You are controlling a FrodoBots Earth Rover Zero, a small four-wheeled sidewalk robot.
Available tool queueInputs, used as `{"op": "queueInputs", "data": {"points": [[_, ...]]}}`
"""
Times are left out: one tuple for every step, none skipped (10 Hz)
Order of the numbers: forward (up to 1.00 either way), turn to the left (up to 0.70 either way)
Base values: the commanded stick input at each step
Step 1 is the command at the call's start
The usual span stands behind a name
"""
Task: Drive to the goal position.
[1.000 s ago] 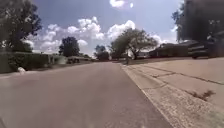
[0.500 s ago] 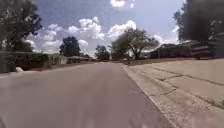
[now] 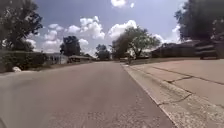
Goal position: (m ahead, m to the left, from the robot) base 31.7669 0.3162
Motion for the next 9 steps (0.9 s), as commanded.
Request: {"op": "queueInputs", "data": {"points": [[0.7, 0.0], [0.7, 0.0], [0.7, 0.0], [0.7, 0.0], [0.7, 0.0], [0.7, 0.0], [0.7, 0.0], [0.7, 0.0], [0.7, 0.0]]}}
